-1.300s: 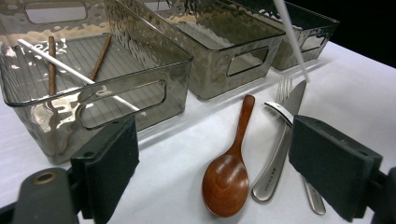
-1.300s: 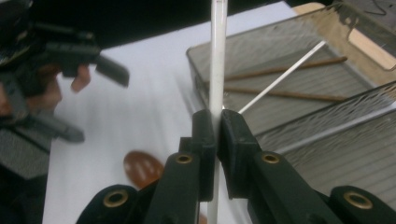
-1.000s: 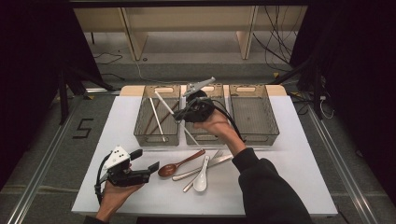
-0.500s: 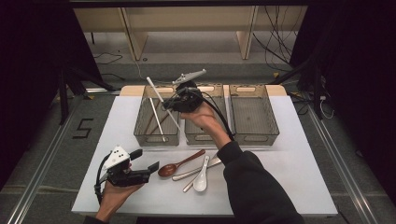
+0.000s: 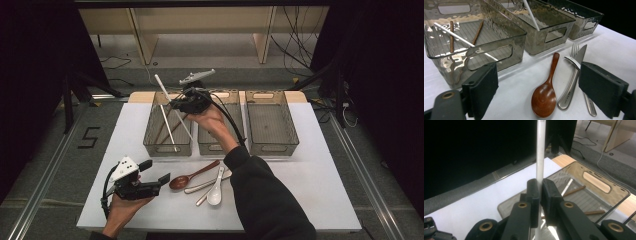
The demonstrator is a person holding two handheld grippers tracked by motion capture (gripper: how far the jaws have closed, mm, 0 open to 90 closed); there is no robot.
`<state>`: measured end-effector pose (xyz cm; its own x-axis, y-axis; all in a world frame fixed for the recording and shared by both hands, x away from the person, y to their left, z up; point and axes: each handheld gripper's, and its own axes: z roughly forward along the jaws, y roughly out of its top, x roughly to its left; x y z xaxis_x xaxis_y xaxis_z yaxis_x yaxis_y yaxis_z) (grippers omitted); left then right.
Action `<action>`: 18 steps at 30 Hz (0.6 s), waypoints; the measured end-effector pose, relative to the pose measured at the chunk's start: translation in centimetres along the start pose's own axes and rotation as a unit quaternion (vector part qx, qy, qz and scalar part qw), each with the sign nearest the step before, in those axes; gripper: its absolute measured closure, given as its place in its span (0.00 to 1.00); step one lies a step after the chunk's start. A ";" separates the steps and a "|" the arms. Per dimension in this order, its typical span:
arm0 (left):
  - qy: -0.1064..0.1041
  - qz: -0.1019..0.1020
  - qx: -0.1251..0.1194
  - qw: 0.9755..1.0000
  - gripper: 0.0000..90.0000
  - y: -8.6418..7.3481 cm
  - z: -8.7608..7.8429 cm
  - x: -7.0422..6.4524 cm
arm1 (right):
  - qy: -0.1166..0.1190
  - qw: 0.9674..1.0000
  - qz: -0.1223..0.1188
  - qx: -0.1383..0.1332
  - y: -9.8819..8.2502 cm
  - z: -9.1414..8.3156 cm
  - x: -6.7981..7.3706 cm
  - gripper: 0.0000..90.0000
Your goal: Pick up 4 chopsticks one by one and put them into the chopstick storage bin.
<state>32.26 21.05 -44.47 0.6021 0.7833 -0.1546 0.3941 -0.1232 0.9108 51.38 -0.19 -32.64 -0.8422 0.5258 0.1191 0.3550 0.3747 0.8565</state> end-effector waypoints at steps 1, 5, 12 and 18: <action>0.000 0.001 0.001 1.000 0.17 0.0 0.0 0.0 | -0.002 1.000 0.002 0.001 0.0 0.1 0.0 0.95; 0.000 -0.001 0.000 1.000 0.17 0.0 0.0 0.0 | -0.006 1.000 0.005 -0.002 0.2 0.5 -0.2 0.95; -0.001 -0.003 -0.002 1.000 0.17 0.0 0.0 0.0 | -0.009 1.000 0.007 -0.010 0.9 0.9 0.0 0.95; -0.001 -0.001 -0.001 1.000 0.17 0.0 -0.1 0.0 | -0.010 1.000 0.011 -0.019 1.4 1.5 0.3 0.95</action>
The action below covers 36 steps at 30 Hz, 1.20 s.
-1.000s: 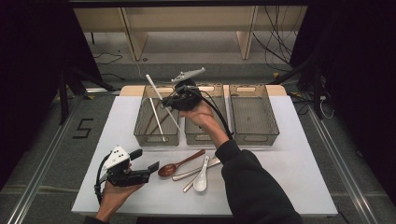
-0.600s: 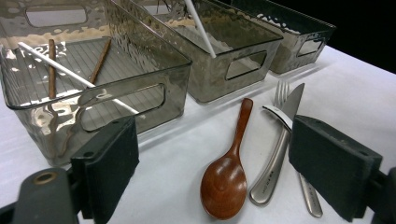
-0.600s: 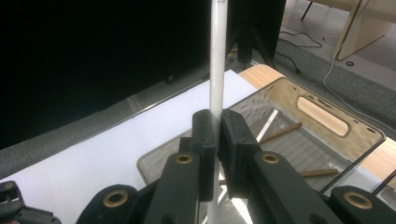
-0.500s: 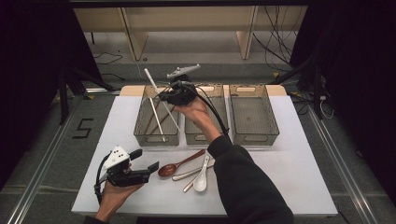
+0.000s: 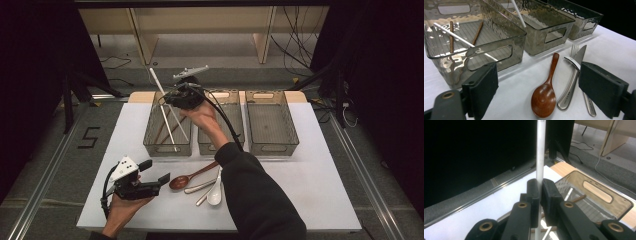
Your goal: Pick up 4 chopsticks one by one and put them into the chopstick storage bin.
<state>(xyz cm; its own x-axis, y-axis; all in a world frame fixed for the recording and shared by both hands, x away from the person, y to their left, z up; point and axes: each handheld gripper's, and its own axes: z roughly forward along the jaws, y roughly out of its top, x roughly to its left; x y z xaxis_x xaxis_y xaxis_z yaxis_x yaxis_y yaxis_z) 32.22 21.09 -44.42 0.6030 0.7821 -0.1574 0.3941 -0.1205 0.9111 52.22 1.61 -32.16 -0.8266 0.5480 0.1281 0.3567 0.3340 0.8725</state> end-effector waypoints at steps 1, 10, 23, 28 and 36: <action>0.000 -0.001 -0.001 1.000 0.17 0.0 0.0 0.0 | -0.001 1.000 0.000 -0.001 -0.1 0.2 0.0 0.95; 0.000 0.000 0.000 1.000 0.17 0.0 0.0 0.0 | -0.007 1.000 0.007 0.007 -0.8 1.3 -0.3 0.95; 0.000 0.002 -0.001 1.000 0.17 0.0 -0.1 -0.1 | -0.014 1.000 0.014 0.010 -1.4 2.0 -0.4 0.95; 0.002 0.004 -0.001 1.000 0.17 0.0 -0.1 -0.1 | -0.013 1.000 0.015 0.016 -1.9 2.6 -0.4 0.95; 0.000 0.002 -0.003 1.000 0.17 0.0 -0.1 0.0 | -0.019 0.999 0.019 0.026 -2.5 3.4 -0.7 0.95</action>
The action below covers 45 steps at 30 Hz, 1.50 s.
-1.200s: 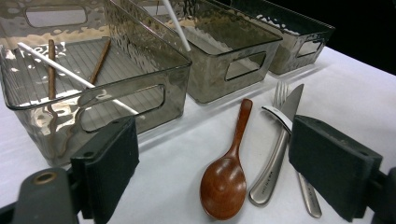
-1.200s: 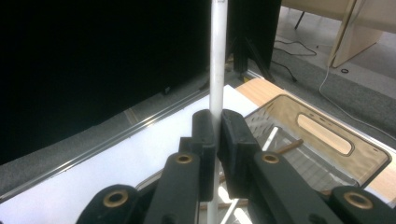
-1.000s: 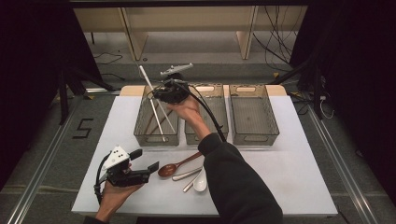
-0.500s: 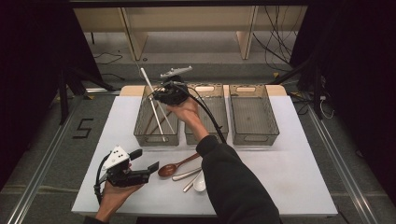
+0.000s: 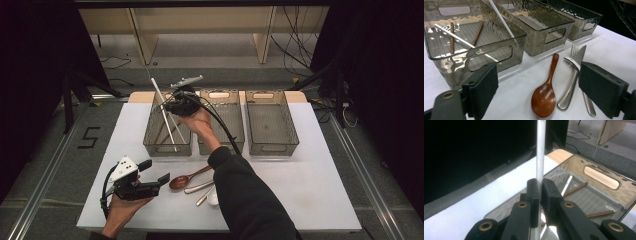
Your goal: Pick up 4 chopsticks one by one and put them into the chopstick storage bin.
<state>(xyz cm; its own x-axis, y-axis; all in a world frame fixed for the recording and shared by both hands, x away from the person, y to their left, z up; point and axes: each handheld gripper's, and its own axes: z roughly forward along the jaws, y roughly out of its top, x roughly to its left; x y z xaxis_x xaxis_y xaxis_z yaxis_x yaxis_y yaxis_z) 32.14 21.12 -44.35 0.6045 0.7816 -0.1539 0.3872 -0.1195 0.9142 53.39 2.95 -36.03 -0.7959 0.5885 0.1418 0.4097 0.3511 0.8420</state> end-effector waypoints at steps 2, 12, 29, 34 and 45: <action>0.000 0.000 0.000 1.000 0.17 0.0 0.0 0.0 | -0.003 1.000 0.000 0.001 -0.1 0.0 0.0 0.95; 0.001 0.001 0.000 1.000 0.17 0.0 0.0 -0.1 | -0.005 1.000 0.009 0.005 -0.8 0.2 -0.4 0.94; 0.001 0.000 0.000 1.000 0.17 0.0 0.0 -0.1 | -0.014 1.000 0.015 0.020 -1.6 1.1 -0.4 0.94; 0.000 0.000 0.000 1.000 0.17 0.0 0.0 0.0 | -0.014 0.999 0.019 0.022 -1.7 1.3 -0.4 0.94; 0.001 0.001 -0.001 1.000 0.17 0.0 0.0 -0.1 | -0.020 0.999 0.023 0.027 -2.0 1.7 -0.5 0.94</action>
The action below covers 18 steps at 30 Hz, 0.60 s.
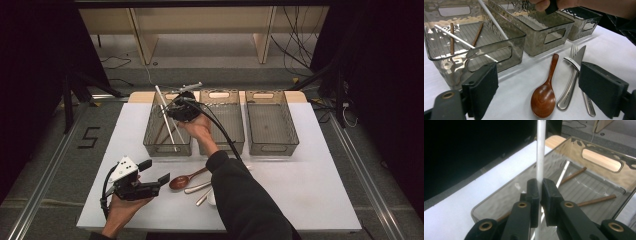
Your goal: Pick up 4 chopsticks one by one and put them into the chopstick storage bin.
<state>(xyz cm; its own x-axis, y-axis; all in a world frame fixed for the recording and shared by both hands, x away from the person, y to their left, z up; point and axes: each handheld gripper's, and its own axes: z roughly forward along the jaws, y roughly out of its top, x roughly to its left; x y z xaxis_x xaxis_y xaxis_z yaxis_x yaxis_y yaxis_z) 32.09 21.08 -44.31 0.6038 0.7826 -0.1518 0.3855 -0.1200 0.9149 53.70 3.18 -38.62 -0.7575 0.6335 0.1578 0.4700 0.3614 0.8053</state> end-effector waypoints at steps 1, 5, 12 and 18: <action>-0.001 0.000 0.001 1.000 0.17 0.0 0.0 0.0 | -0.001 1.000 0.002 0.003 -0.1 0.1 0.0 0.94; -0.001 0.000 0.000 1.000 0.17 0.0 0.0 0.0 | -0.001 1.000 0.007 0.007 -0.2 0.4 0.0 0.94; -0.001 0.000 0.000 1.000 0.17 0.0 0.0 0.0 | -0.006 1.000 0.012 0.018 -0.4 0.7 0.0 0.94; -0.001 -0.001 0.001 1.000 0.17 0.0 0.0 0.0 | -0.017 0.999 0.019 0.023 -0.6 0.8 -0.2 0.93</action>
<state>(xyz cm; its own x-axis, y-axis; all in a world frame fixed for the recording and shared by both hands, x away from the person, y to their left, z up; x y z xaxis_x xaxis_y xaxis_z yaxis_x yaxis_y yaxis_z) 32.09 21.11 -44.30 0.6044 0.7817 -0.1535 0.3871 -0.1198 0.9142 53.93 3.42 -39.61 -0.7232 0.6697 0.1687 0.5200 0.3674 0.7712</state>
